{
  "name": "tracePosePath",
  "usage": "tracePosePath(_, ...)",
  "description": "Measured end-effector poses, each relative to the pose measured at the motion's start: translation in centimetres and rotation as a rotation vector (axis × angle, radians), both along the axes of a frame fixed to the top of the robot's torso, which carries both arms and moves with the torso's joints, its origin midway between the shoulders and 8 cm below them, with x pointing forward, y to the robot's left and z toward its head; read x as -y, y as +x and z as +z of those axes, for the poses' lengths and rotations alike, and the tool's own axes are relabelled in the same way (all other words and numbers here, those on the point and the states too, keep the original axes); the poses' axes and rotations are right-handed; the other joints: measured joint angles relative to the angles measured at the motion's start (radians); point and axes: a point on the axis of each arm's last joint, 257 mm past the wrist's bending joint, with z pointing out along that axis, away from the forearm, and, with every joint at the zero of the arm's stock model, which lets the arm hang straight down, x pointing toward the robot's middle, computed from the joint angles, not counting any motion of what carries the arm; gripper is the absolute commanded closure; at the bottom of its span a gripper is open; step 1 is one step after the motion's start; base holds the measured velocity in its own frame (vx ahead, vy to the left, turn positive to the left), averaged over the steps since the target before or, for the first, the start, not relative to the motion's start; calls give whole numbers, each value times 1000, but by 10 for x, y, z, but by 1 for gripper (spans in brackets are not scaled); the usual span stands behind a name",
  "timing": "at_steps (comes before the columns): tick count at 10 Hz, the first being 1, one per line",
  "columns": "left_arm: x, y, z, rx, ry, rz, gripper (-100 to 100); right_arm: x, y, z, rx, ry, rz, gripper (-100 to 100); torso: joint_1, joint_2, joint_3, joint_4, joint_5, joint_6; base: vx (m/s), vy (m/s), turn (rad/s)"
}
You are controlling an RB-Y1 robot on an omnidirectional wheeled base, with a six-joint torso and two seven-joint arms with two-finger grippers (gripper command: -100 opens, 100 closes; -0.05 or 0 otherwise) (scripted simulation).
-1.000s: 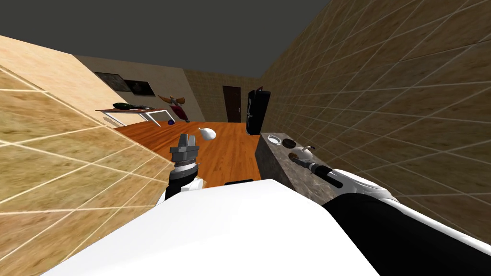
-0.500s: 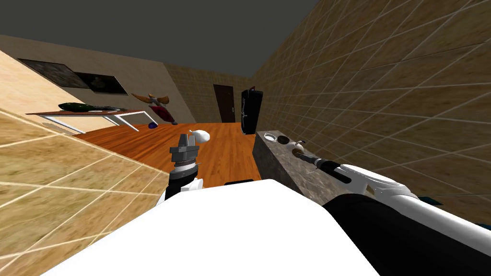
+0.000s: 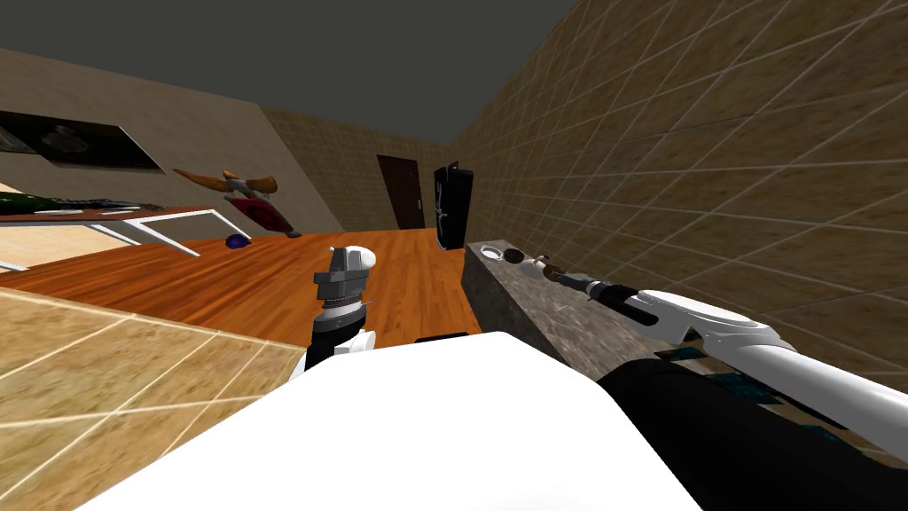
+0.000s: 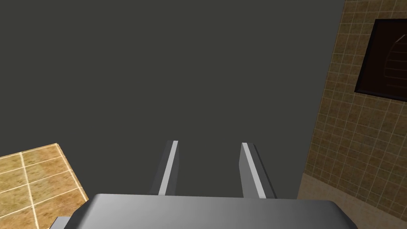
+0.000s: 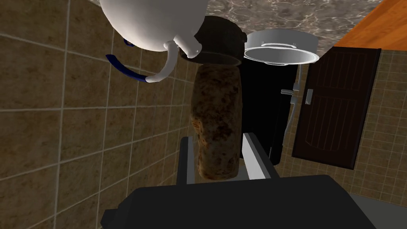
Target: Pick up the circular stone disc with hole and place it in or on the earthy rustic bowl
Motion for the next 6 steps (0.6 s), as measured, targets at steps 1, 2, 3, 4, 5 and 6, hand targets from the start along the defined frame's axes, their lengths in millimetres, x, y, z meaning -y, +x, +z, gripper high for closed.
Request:
tracePosePath(1, 0, 0, 0, 0, 0, 0, 0, -6, 7, 7, 2, 4, 21, 100, -4, -5, -3, -1, -1, -3, 141, -92, 113)
tracePosePath(2, 0, 0, 0, 0, 0, 0, 0, -9, 12, 11, 3, 8, 38, 100, -5, -7, -5, -2, -2, -3, 113, -83, 111)
tracePosePath(3, 0, 0, 0, 0, 0, 0, 0, -11, 14, 12, 0, 12, 53, 100, -5, -7, -5, -3, -2, -3, 113, -106, 103)
tracePosePath(4, 0, 0, 0, 0, 0, 0, 0, -14, 16, 12, -8, 16, 69, 100, -6, -7, -5, -3, -2, -3, 130, -124, 107)
tracePosePath(5, 0, 0, 0, 0, 0, 0, 0, -17, 17, 11, -16, 21, 82, 100, -7, -7, -5, -3, -2, -3, 144, -103, 105)
tracePosePath(6, 0, 0, 0, 0, 0, 0, 0, -19, 18, 9, -24, 26, 95, 100, -6, -9, -6, -4, -3, -4, 136, -101, 132)
